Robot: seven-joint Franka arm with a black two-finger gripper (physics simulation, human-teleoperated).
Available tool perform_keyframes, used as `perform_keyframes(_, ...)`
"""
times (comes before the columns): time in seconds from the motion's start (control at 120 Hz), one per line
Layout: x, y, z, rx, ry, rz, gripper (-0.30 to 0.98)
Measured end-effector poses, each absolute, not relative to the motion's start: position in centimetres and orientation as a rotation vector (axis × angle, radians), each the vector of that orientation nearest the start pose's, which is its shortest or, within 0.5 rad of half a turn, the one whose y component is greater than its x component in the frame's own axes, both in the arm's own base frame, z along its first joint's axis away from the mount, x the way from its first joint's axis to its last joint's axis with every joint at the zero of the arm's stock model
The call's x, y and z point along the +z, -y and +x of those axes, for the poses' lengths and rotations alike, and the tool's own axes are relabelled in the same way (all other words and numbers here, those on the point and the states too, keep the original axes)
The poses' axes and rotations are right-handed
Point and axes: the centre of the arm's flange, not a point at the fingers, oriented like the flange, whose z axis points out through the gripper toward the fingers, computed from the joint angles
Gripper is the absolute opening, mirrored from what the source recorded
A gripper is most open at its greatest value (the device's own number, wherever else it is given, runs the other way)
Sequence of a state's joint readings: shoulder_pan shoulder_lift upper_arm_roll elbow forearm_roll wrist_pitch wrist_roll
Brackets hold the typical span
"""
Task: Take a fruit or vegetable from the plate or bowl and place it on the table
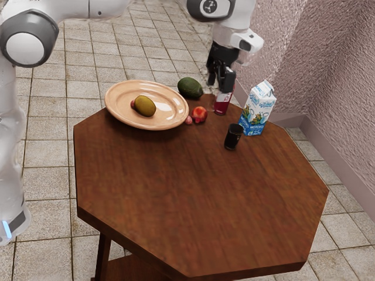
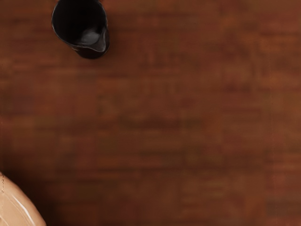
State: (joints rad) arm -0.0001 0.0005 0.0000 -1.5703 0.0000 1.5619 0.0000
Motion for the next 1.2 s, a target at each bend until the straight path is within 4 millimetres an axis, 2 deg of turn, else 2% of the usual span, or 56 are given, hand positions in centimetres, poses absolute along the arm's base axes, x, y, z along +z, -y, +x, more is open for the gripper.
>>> perform_keyframes(0.025, 65.7, 0.2, 56.1, -0.084, -0.024, -3.168, 0.68)
perform_keyframes(0.042, 67.3, 0.1, 56.3, -0.128, -0.033, -3.179, 0.68)
perform_keyframes(0.067, 68.8, -0.8, 56.4, -0.17, -0.026, -3.189, 0.68)
perform_keyframes(0.083, 69.5, -2.1, 56.3, -0.187, -0.003, -3.194, 0.68)
perform_keyframes(0.108, 70.2, -5.1, 56.0, -0.204, 0.061, -3.199, 0.67)
perform_keyframes(0.142, 70.8, -10.6, 55.1, -0.217, 0.189, -3.199, 0.67)
perform_keyframes(0.183, 71.1, -17.8, 53.1, -0.227, 0.364, -3.187, 0.67)
perform_keyframes(0.217, 71.3, -22.4, 51.1, -0.232, 0.475, -3.174, 0.67)
perform_keyframes(0.25, 71.4, -25.3, 49.6, -0.233, 0.542, -3.166, 0.67)
perform_keyframes(0.292, 71.4, -26.8, 48.7, -0.231, 0.557, -3.169, 0.67)
perform_keyframes(0.35, 71.4, -25.7, 49.2, -0.226, 0.481, -3.188, 0.67)
perform_keyframes(0.367, 72.6, -24.8, 49.3, -0.258, 0.439, -3.181, 0.67)
perform_keyframes(0.383, 74.6, -23.7, 49.2, -0.31, 0.389, -3.164, 0.67)
perform_keyframes(0.408, 80.0, -20.8, 47.9, -0.466, 0.28, -3.12, 0.67)
perform_keyframes(0.425, 82.9, -18.5, 46.9, -0.551, 0.198, -3.098, 0.67)
perform_keyframes(0.442, 85.0, -16.3, 46.2, -0.611, 0.118, -3.083, 0.67)
perform_keyframes(0.458, 86.1, -14.4, 46.0, -0.642, 0.048, -3.072, 0.67)
perform_keyframes(0.508, 85.7, -9.6, 48.2, -0.604, -0.111, -3.059, 0.67)
perform_keyframes(0.558, 83.3, -5.4, 50.8, -0.51, -0.249, -3.067, 0.67)
perform_keyframes(0.617, 80.6, -2.7, 52.9, -0.408, -0.328, -3.069, 0.66)
perform_keyframes(0.658, 79.7, -2.4, 53.5, -0.371, -0.343, -3.068, 0.66)
perform_keyframes(0.775, 78.8, -3.6, 53.7, -0.322, -0.334, -3.073, 0.66)
perform_keyframes(0.85, 77.3, -2.4, 54.4, -0.264, -0.384, -3.081, 0.67)
perform_keyframes(0.892, 75.3, -1.0, 55.2, -0.205, -0.428, -3.086, 0.67)
perform_keyframes(0.933, 72.5, -0.1, 55.0, -0.131, -0.482, -3.11, 0.66)
perform_keyframes(1.017, 67.2, 0.0, 51.9, -0.025, -0.567, -3.155, 0.66)
perform_keyframes(1.042, 66.0, -1.3, 50.8, -0.007, -0.549, -3.17, 0.66)
perform_keyframes(1.067, 65.1, -3.8, 49.5, 0.003, -0.484, -3.186, 0.66)
perform_keyframes(1.092, 64.5, -6.0, 48.0, 0.002, -0.418, -3.195, 0.66)
perform_keyframes(1.117, 64.3, -7.2, 46.5, -0.007, -0.374, -3.193, 0.67)
perform_keyframes(1.158, 64.4, -8.4, 44.6, -0.032, -0.324, -3.177, 0.67)
perform_keyframes(1.2, 64.3, -9.0, 43.8, -0.045, -0.303, -3.163, 0.67)
